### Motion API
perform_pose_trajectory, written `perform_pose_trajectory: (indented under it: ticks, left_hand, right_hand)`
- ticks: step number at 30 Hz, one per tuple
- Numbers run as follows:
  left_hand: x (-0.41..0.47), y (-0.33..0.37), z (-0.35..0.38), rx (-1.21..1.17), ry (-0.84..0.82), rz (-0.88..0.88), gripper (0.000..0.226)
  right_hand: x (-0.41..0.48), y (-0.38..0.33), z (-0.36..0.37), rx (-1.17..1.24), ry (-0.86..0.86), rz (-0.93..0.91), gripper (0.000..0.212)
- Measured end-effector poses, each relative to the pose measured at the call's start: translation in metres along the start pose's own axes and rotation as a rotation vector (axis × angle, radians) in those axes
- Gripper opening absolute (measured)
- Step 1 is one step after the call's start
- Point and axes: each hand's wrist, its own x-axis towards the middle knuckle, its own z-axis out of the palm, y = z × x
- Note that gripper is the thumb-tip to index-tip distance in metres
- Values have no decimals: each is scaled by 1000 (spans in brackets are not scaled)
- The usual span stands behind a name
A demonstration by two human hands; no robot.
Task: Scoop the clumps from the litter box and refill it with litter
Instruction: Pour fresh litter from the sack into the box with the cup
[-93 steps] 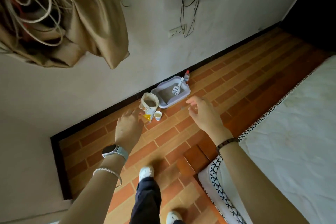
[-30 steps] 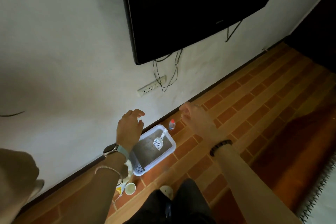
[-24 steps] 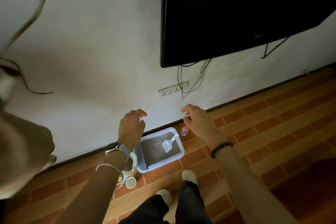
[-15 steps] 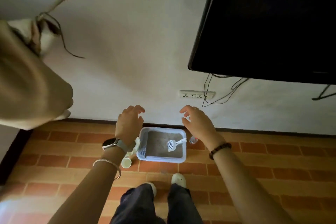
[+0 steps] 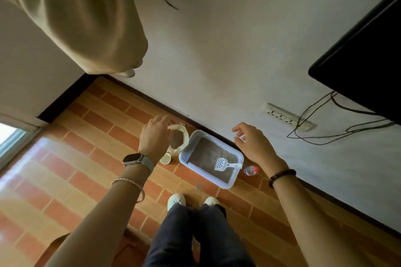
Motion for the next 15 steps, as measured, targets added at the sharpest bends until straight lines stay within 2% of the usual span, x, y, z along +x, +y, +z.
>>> perform_pose_trajectory:
  ticks: [7,15]
  left_hand:
    - [-1,-71,83,-30,48,-80,23]
    - [44,-149,214,-17,77,-108,24]
  right_hand:
    - [63,5,93,-9,-59,-82,22]
    - [157,53,204,-41,-48,-151,22]
